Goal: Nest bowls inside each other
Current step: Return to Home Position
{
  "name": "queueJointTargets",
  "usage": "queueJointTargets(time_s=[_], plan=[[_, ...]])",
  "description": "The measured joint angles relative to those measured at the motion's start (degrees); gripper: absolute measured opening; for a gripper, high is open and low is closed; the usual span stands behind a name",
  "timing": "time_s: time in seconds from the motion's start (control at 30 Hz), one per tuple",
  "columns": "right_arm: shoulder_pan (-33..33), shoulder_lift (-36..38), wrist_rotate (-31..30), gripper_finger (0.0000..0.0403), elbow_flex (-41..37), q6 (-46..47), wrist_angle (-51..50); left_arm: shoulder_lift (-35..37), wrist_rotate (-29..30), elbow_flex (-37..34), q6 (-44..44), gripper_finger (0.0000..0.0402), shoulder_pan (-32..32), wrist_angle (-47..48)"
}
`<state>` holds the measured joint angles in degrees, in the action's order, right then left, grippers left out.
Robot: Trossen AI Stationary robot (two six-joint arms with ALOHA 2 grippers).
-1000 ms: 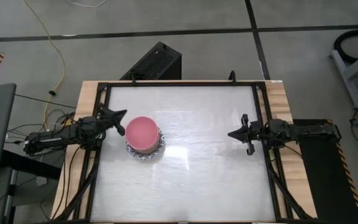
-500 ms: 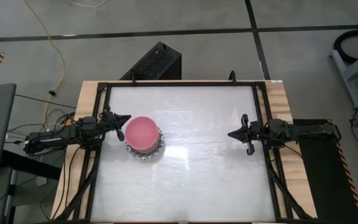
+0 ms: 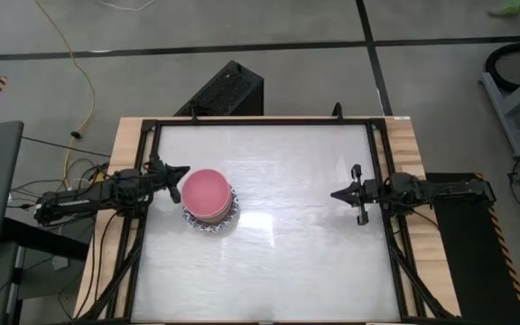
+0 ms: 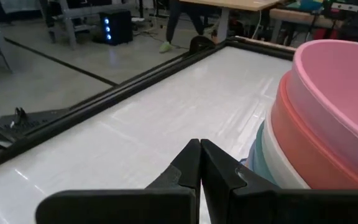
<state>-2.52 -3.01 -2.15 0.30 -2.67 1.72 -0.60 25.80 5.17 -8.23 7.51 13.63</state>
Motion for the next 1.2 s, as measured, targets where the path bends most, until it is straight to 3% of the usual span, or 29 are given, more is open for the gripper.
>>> queueJointTargets(time_s=[1.2], plan=[[0.00,0.02,0.24,0.0027,-0.04,-0.38,0.26,0.00,0.09,0.00,1.53,0.0000,0.00,-0.02]])
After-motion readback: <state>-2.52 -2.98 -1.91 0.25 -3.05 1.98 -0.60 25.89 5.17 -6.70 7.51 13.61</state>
